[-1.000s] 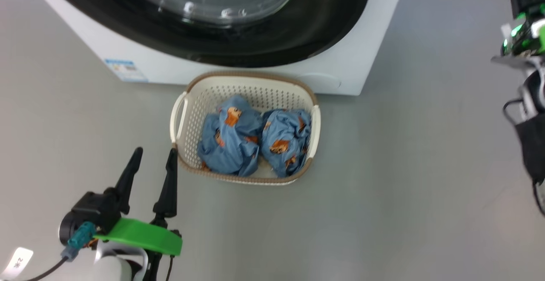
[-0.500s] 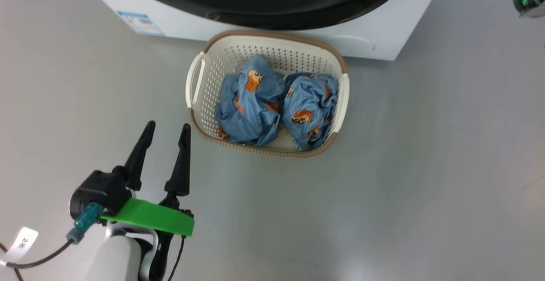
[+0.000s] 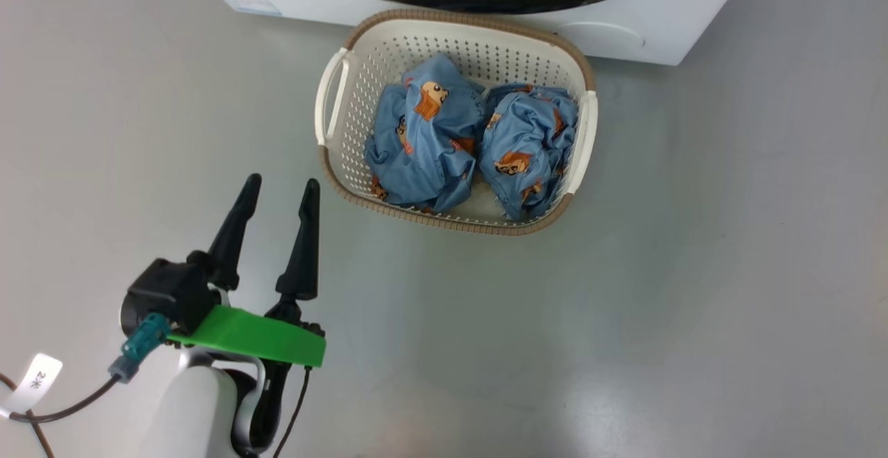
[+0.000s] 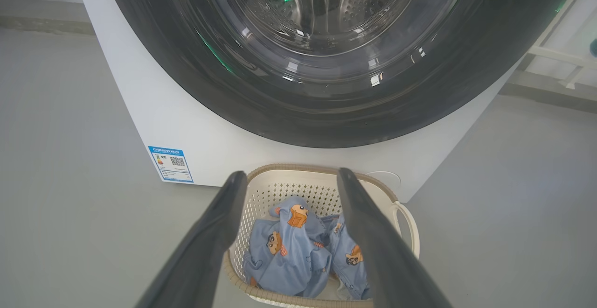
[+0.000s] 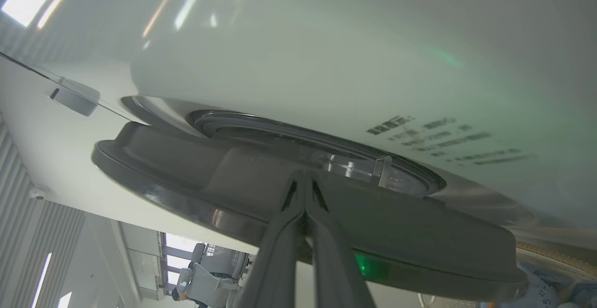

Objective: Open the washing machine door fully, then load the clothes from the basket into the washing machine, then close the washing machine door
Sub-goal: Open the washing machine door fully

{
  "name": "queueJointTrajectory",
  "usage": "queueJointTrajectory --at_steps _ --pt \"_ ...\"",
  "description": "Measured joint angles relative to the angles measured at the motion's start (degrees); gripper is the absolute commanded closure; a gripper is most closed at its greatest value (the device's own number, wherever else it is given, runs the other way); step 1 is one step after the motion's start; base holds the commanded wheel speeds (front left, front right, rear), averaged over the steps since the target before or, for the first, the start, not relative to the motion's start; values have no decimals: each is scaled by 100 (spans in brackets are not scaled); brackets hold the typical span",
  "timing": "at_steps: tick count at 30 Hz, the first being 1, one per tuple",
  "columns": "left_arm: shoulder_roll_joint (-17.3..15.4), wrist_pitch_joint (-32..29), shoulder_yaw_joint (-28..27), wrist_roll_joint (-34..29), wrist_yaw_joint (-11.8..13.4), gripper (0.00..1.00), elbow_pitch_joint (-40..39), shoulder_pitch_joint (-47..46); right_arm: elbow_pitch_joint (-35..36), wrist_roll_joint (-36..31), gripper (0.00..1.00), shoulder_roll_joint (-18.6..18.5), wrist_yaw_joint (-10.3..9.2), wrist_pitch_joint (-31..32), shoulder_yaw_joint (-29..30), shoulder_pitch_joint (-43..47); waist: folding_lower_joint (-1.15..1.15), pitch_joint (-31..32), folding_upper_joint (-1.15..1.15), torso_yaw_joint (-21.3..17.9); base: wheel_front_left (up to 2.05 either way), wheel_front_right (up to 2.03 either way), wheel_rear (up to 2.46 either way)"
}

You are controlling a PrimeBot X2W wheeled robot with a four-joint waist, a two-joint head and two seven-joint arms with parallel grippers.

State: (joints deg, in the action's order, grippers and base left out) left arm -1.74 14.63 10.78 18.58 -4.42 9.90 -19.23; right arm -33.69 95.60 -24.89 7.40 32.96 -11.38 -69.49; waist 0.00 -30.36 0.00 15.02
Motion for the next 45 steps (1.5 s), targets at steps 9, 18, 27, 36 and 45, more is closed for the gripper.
queueJointTrajectory --at_steps 9,18,27,36,45 --pt "10 0 113 48 38 0 -27 -108 -143 -103 100 4 0 108 -48 -259 0 -176 0 74 0 0 0" --pt "23 0 196 101 66 0 -36 -109 -159 -316 100 46 0 148 -80 -374 0 -201 0 138 0 0 0" --pt "25 0 196 109 94 0 -26 -102 29 -438 100 127 -1 302 -328 -138 0 17 0 82 0 0 0" --pt "25 0 138 65 87 0 8 -29 375 -528 100 238 -1 431 -545 446 0 315 0 -34 0 0 0" --pt "23 0 0 -124 2 0 82 233 616 -527 100 416 -1 537 -760 1017 0 684 0 -124 0 0 0"
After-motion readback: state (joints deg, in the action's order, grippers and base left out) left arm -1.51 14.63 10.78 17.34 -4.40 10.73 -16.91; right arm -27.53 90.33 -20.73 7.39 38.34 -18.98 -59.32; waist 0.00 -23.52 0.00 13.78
